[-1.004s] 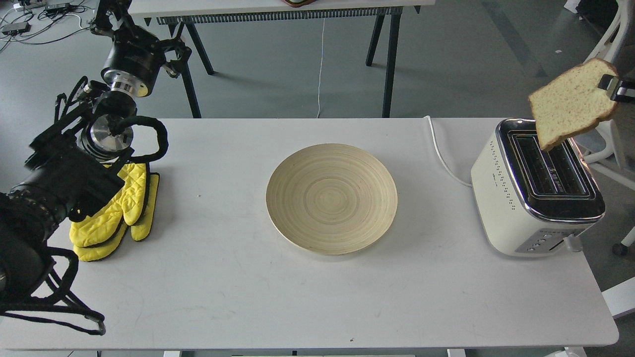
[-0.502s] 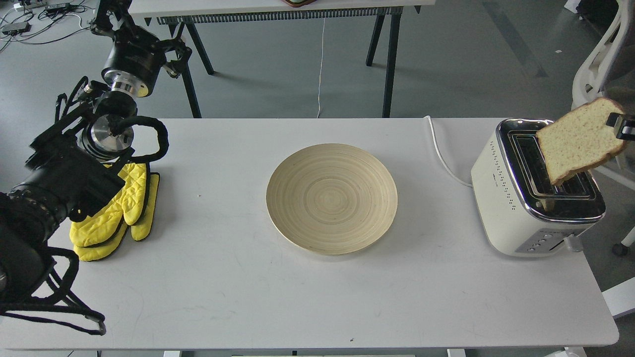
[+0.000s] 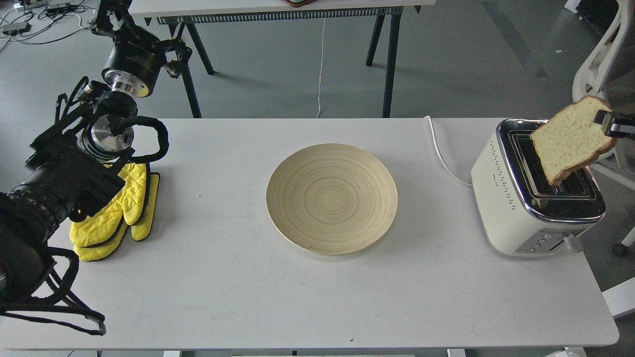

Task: Put bread in toaster with right arm
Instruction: 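Lower the bread slice into the toaster slot with the right gripper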

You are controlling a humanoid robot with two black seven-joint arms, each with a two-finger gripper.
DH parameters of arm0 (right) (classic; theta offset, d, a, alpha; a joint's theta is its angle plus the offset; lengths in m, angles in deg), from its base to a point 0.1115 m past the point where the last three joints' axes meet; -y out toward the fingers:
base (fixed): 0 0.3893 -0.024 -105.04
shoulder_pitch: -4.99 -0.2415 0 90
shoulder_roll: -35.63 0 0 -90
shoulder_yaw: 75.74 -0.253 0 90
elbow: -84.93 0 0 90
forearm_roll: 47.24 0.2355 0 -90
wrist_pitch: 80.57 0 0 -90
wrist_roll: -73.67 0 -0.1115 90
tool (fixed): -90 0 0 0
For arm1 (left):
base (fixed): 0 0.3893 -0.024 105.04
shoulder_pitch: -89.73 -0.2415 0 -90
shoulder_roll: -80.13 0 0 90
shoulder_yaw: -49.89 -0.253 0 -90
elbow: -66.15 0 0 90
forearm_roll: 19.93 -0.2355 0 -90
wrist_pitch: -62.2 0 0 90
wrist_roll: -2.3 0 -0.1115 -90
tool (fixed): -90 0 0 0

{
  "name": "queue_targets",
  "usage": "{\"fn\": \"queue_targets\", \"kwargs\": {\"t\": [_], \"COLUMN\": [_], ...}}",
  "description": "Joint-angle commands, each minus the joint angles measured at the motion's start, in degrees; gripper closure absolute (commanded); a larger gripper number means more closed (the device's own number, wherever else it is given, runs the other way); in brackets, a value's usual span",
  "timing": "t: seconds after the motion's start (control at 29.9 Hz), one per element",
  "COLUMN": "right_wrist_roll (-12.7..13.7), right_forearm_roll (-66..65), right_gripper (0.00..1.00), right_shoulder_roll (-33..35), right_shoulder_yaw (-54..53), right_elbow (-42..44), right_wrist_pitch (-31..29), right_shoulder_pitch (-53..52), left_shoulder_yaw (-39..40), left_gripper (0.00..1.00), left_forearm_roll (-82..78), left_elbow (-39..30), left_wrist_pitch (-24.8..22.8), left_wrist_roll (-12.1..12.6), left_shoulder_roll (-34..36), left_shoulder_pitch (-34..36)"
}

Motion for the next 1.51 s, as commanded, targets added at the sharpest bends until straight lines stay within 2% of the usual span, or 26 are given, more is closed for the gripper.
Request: {"fn": "queue_targets", "kwargs": {"t": [0.0, 1.47], "right_wrist_roll": [0.0, 0.1], "right_forearm_roll": [0.2, 0.1], "right_gripper": [0.99, 0.98], "right_shoulder_roll": [0.0, -0.2], "right_shoulder_yaw": [0.0, 0.2], "right_elbow": [-0.1, -0.4], "right_wrist_pitch": [0.0, -0.1], "right_shoulder_pitch": [0.0, 1.7], "left_shoulder_yaw": [0.0, 0.1], "left_gripper": [0.0, 0.0], "left_forearm_roll": [0.0, 0.0], "left_elbow": [0.0, 0.0], "left_wrist_pitch": [0.0, 0.0], "left_wrist_roll": [0.0, 0.0], "left_shoulder_roll": [0.0, 0.0], "left_shoulder_pitch": [0.0, 0.0]}}
